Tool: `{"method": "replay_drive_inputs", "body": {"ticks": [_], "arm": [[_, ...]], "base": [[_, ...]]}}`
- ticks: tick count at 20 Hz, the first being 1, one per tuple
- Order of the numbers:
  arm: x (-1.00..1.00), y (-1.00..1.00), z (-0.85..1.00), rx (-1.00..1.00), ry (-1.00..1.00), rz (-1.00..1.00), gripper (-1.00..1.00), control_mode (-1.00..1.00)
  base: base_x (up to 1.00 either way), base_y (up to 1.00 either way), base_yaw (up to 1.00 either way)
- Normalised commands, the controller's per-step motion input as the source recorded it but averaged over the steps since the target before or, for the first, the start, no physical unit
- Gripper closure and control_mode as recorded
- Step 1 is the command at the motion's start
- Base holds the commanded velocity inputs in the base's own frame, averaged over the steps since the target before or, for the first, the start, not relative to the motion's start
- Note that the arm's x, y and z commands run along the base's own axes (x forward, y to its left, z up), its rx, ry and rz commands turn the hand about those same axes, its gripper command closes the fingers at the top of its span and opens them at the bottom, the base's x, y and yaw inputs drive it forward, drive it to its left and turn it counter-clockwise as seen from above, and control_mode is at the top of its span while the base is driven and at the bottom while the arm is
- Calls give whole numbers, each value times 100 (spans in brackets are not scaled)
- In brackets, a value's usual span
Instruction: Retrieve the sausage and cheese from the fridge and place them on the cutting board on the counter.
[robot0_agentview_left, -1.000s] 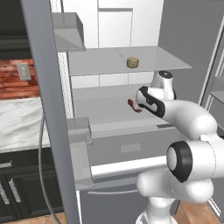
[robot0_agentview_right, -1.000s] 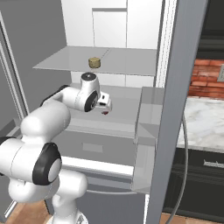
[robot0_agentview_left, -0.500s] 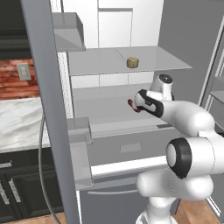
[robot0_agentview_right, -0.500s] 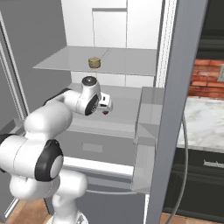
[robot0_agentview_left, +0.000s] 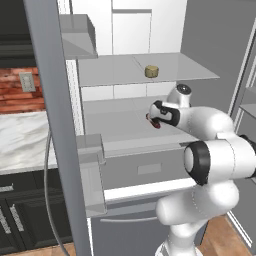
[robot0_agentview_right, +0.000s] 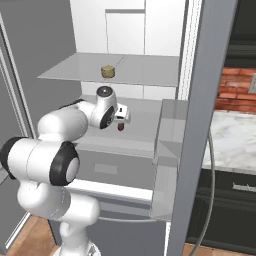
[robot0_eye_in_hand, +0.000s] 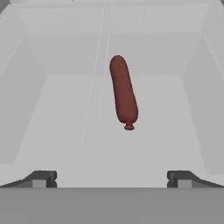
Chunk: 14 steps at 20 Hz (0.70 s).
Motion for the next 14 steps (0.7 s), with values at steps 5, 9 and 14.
{"method": "replay_drive_inputs", "body": {"ticks": [5, 9, 14], "arm": [[25, 0, -22, 0, 0, 0, -100, -100], [14, 0, -22, 0, -2, 0, -100, -100], [14, 0, -17, 0, -8, 0, -100, -100]], "base": [[0, 0, 0], [0, 0, 0], [0, 0, 0]]}}
